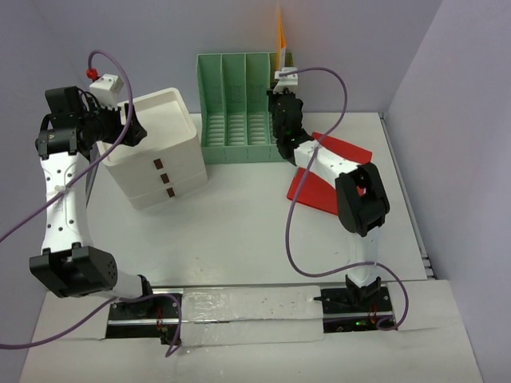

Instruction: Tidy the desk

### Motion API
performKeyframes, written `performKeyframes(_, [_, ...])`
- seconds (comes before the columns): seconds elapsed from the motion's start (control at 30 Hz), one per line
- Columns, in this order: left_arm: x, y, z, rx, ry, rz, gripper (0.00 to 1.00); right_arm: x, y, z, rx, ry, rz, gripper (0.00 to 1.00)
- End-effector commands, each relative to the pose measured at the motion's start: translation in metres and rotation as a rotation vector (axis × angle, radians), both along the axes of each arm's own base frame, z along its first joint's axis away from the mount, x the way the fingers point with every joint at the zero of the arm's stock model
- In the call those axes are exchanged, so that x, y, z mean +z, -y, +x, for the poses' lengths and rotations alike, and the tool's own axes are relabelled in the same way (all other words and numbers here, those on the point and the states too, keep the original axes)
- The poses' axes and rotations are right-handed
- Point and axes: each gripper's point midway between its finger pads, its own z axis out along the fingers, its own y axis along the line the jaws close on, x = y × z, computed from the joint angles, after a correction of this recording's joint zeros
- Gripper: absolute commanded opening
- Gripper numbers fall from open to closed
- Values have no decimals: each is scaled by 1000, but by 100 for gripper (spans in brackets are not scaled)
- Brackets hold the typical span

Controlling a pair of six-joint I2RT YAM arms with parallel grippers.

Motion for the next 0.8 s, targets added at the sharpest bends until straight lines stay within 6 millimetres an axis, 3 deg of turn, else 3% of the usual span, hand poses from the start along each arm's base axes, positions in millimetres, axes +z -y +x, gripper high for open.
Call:
performKeyframes(0.0, [5,0,3,-26,23,1,78,8,12,-1,-56,127,110,0])
performKeyframes(0.3, [4,-1,3,-25,19,7,78,-42,6,-1,-49,49,119,1])
performKeyframes(0.37, [6,0,2,-28,25,11,78,-53,6,-6,-40,19,131,7])
performKeyframes(0.4, [6,-1,2,-27,25,9,78,-56,4,-8,-23,6,126,22])
performKeyframes(0.5, [7,0,2,-28,27,8,78,-57,3,-14,-2,-8,120,28])
performKeyframes(0.6, [7,2,1,-37,25,-2,78,-53,5,-12,-11,-11,97,24])
performKeyframes(0.73, [10,3,-1,-41,35,-1,78,-58,7,-5,-49,-28,53,1])
performKeyframes(0.77, [10,3,-2,-41,36,0,78,-63,9,-2,-65,-32,39,0])
